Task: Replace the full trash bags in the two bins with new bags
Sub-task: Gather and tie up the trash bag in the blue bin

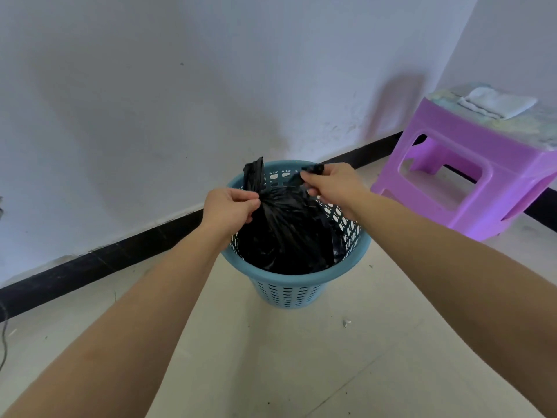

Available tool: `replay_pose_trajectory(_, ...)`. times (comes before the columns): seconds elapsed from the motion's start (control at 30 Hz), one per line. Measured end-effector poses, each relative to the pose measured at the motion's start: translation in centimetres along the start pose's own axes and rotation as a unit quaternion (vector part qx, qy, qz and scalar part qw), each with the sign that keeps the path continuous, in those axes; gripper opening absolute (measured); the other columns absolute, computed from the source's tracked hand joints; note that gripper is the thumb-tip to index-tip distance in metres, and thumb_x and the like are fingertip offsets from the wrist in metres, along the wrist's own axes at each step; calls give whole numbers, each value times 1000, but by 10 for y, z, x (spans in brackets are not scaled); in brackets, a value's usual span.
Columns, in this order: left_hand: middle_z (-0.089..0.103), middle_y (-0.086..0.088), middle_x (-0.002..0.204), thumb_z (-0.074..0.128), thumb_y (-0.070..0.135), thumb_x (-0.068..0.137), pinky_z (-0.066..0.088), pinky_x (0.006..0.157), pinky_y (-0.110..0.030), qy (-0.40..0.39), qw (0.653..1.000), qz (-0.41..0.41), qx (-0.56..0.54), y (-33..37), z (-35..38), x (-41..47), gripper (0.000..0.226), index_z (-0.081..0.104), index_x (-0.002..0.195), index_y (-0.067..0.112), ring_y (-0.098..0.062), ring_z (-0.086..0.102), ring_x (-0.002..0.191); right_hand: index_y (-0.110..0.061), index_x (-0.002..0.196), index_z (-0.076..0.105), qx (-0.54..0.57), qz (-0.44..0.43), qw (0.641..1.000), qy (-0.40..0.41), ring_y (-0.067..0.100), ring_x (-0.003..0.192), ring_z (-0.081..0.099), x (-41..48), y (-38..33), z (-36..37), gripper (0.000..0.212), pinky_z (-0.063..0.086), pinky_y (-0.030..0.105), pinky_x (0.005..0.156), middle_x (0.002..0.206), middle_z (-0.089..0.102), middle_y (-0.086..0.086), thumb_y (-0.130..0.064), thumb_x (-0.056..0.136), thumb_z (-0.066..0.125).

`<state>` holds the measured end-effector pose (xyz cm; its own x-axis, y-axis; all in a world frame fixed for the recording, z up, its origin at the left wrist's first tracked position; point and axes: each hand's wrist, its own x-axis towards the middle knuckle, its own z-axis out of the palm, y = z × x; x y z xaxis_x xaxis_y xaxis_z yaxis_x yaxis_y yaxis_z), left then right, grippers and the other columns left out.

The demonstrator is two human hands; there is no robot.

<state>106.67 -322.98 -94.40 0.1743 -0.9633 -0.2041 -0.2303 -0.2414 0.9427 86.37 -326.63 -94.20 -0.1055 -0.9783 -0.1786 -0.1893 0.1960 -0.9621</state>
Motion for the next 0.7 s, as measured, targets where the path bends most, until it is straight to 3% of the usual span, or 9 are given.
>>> replay_pose_trajectory(0.1,63,4,74,66,2,88,49,68,-25,20,985,4,170,-3,0,-4,25,67,71,20,-9,55,67,-4,90,71,-253,-6,961,112,17,61,59,16,16,-35,27,51,30,52,77,70,9,-31,93,67)
replay_pose_trajectory(0.13,62,6,73,64,1,89,49,69,-27,21,979,13,203,-2,1,-4,27,67,70,20,-9,55,68,-2,87,69,-305,-15,941,143,20,62,58,18,17,-46,31,46,30,51,71,65,8,-32,94,65)
replay_pose_trajectory(0.27,61,4,68,60,2,91,49,60,-26,31,964,25,261,4,0,1,18,75,82,6,-12,57,66,0,96,72,-360,-33,911,198,30,73,58,24,24,-74,33,44,34,62,79,64,16,-31,94,61)
replay_pose_trajectory(0.3,62,1,70,60,3,91,52,64,-30,32,963,25,267,4,0,3,16,75,86,2,-14,58,67,-1,97,72,-366,-28,908,201,30,75,56,25,26,-78,32,42,34,64,81,65,16,-31,94,60)
replay_pose_trajectory(0.37,62,2,74,60,4,90,54,74,-36,25,959,33,280,3,0,5,16,76,88,3,-17,60,74,-2,95,71,-359,-29,911,201,31,79,60,26,27,-83,32,46,35,67,84,68,16,-32,93,60)
replay_pose_trajectory(0.43,62,8,74,63,5,90,51,72,-31,22,957,54,283,1,-2,3,14,76,90,11,-13,60,72,-4,95,70,-296,-43,934,194,32,83,69,23,25,-83,31,56,43,76,87,71,16,-33,92,61)
replay_pose_trajectory(0.5,65,7,79,66,9,90,49,71,-27,34,961,78,262,0,-6,0,12,76,95,14,-8,59,68,-8,102,68,-253,-68,950,169,27,86,71,15,23,-77,27,57,45,84,91,73,11,-34,95,60)
replay_pose_trajectory(0.6,68,6,87,72,19,87,57,82,-36,68,975,113,177,1,-9,-3,10,71,95,24,-12,64,78,-21,101,60,-199,-104,970,91,20,78,74,4,15,-54,12,58,46,83,91,72,3,-33,97,61)
replay_pose_trajectory(0.7,66,2,90,76,25,84,55,82,-34,87,982,138,96,11,0,-7,28,57,105,23,-15,65,85,-30,94,58,-108,-137,984,24,18,78,74,-4,-2,-26,9,60,41,80,89,73,2,-29,94,66)
